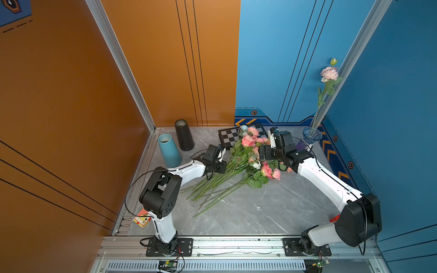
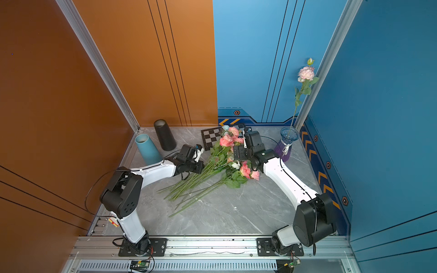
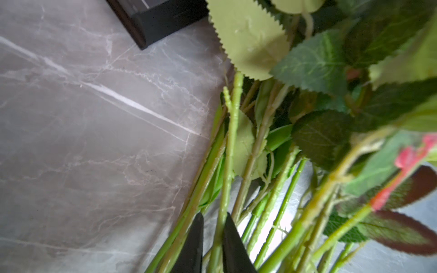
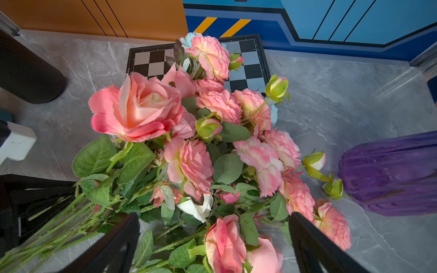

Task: Place the pink flowers into the vase
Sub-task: Pick up the flower at the center of the board, then place the flower at the center of the board.

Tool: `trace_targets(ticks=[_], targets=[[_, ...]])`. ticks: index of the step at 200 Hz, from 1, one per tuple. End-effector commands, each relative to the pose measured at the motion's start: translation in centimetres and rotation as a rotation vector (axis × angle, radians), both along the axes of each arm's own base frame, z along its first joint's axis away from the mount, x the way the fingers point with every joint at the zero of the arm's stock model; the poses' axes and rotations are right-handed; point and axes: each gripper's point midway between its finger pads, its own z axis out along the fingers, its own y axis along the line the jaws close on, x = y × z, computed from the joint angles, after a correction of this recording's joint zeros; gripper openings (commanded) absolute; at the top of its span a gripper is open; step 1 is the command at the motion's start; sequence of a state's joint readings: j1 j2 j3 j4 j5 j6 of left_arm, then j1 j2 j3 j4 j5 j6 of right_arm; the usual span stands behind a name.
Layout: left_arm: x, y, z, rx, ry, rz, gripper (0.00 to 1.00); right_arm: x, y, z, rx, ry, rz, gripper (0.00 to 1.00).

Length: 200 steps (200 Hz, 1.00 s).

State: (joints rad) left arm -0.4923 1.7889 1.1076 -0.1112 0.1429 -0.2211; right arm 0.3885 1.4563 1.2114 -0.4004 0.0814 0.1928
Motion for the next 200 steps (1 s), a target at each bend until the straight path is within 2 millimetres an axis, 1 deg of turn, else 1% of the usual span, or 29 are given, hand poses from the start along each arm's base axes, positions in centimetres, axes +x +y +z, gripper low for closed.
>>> trace_targets(ticks=[1,25,30,41,62,101,127,144,168,189,200], targets=[[0.6,-0.9,3.2,-0.042,-0.071,-0.031,0.13,-0.3,-0.2,1.0,0.034,-0.023,-0.014,1.0],[0.8,-0.5,4.4,-0.048,-0.094,-0.022,0.05,-0.3,-0.2,1.2,0.036,-0.026,-0.012,1.0],[0.9,-0.5,4.6,-0.049,-0.1,-0.018,0.01,-0.3,-0.2,1.2,0.039,-0.028,-0.012,1.0],[1.0,-0.3,5.3,-0.05,-0.117,-0.013,0.0,-0.2,-0.2,1.4,0.041,-0.03,-0.012,1.0],[1.2,0.1,7.0,-0.048,-0.162,-0.011,0.0,-0.3,-0.1,1.4,0.049,-0.027,-0.01,1.0],[1.3,0.3,10.0,-0.054,-0.254,-0.027,0.0,-0.1,0.3,2.1,0.075,-0.037,-0.002,1.0],[1.6,1.0,11.7,-0.043,-0.319,-0.012,0.0,0.0,0.6,2.6,0.092,-0.042,0.002,1.0],[1.8,1.5,12.4,-0.051,-0.334,-0.004,0.0,0.1,0.8,3.0,0.1,-0.046,0.005,1.0],[1.6,1.3,13.1,-0.066,-0.348,-0.019,0.0,0.3,1.0,3.2,0.115,-0.048,0.007,1.0],[1.4,1.6,13.1,-0.051,-0.359,-0.023,0.0,0.4,1.3,3.1,0.125,-0.041,0.013,1.0],[1.6,2.4,12.2,-0.001,-0.342,0.002,0.0,0.4,1.3,3.1,0.128,-0.04,0.013,1.0]])
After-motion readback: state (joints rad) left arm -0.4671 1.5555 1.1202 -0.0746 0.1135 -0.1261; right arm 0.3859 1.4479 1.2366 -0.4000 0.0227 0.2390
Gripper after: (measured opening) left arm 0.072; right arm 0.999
